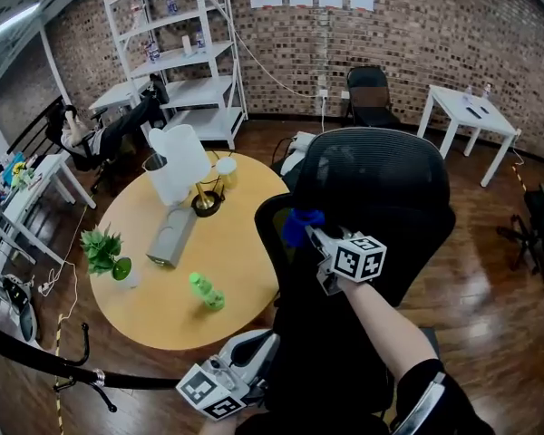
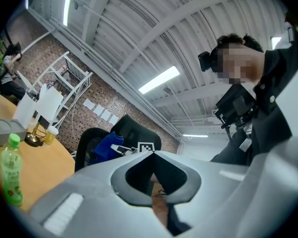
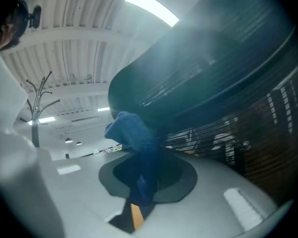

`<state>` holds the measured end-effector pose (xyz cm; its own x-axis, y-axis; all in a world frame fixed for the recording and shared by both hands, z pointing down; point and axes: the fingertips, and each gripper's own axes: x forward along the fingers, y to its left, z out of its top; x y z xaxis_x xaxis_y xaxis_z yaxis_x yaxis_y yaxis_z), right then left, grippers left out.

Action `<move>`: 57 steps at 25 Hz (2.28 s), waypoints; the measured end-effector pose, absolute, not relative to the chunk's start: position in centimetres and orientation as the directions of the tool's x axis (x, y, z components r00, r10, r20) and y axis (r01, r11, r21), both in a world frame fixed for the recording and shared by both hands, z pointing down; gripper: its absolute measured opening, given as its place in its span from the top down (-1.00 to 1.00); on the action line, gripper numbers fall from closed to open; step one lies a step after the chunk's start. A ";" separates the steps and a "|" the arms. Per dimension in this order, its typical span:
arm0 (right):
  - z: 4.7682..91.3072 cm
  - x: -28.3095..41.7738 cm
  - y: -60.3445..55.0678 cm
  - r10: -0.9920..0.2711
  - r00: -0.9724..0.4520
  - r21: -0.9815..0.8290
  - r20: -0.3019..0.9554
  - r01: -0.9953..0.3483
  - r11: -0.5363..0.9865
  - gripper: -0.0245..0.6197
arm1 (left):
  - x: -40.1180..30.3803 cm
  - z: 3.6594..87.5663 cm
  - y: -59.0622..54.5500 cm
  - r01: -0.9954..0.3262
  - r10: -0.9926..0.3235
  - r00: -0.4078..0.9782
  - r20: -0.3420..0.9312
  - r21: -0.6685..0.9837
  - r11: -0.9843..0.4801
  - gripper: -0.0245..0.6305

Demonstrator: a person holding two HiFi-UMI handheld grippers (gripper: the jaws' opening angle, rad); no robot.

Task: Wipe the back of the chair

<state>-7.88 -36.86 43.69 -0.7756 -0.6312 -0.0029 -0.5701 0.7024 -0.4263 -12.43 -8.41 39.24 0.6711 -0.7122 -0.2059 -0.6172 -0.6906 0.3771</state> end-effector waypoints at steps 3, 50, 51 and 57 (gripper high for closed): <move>44.2 -3.3 -37.3 -0.690 -0.723 -0.466 -0.025 -0.602 0.648 0.75 | -11.0 39.5 -8.9 -0.591 -0.685 0.701 -0.201 0.375 -0.714 0.93; 53.6 9.0 -32.8 -0.860 -0.427 -0.025 0.280 -0.899 0.438 0.75 | -7.9 40.7 -7.9 -0.522 -0.637 0.749 -0.184 0.429 -0.737 0.93; 53.8 7.7 -32.6 -0.849 -0.448 -0.026 0.281 -0.887 0.460 0.75 | -8.6 40.8 -7.7 -0.529 -0.647 0.739 -0.184 0.435 -0.729 0.93; 56.4 -0.8 -31.4 -0.749 -0.582 -0.049 0.316 -0.799 0.599 0.75 | -11.6 41.5 -6.8 -0.579 -0.695 0.700 -0.166 0.439 -0.687 0.93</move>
<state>-0.82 -31.41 56.41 -0.5819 -0.7495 0.3157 -0.7989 0.5995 -0.0492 -11.59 -6.78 41.49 0.6998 -0.6949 -0.1656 -0.5788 -0.6875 0.4386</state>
